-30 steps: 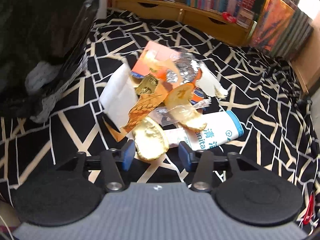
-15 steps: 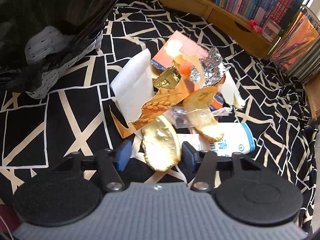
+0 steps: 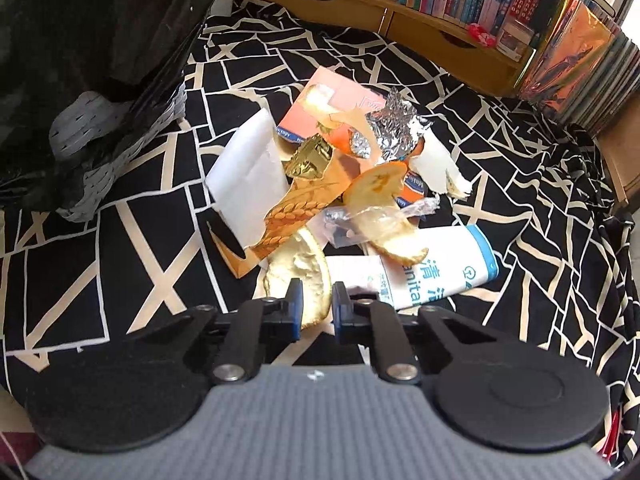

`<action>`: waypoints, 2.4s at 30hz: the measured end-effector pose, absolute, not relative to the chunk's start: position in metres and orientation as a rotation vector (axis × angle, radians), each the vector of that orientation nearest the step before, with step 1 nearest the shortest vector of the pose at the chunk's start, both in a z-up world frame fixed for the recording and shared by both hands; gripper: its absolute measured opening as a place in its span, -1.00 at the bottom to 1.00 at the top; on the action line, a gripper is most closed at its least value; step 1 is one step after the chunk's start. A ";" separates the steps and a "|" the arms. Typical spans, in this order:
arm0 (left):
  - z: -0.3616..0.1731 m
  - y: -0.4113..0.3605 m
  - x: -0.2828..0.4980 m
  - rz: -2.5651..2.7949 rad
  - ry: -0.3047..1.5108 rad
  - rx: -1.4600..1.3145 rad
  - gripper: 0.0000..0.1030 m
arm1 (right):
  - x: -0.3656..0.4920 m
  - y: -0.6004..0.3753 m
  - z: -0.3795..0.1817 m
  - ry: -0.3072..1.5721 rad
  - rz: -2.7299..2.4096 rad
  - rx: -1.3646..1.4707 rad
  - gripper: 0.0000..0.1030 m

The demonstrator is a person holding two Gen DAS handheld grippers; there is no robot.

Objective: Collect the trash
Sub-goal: 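Close the right tool on the yellow bread crust and lift it, then carry the bread crust with the right tool into the bin and release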

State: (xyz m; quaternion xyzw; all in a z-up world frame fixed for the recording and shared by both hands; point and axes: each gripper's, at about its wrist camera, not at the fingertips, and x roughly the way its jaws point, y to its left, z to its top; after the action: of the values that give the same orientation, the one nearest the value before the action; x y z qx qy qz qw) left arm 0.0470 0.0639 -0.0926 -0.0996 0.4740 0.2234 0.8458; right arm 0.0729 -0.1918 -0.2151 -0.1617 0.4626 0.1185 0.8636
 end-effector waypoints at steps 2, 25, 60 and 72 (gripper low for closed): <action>-0.093 0.064 0.047 0.471 1.000 -0.210 0.16 | 0.070 -0.191 -0.216 0.975 0.255 -0.340 -0.30; -0.094 0.061 0.047 0.470 0.998 -0.195 0.16 | 0.082 -0.182 -0.227 1.042 0.266 -0.262 -0.12; -0.092 0.066 0.048 0.452 0.985 -0.220 0.16 | 0.079 -0.194 -0.056 0.628 0.396 0.040 -0.11; -0.092 0.065 0.050 0.450 0.986 -0.221 0.16 | 0.090 -0.141 -0.008 0.495 0.594 0.044 -0.10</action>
State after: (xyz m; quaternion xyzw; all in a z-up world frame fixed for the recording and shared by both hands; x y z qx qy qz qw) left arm 0.0496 0.0648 -0.0921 -0.1049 0.4681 0.2139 0.8509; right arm 0.0898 -0.1408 -0.0077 0.0216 0.2414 0.2898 0.9259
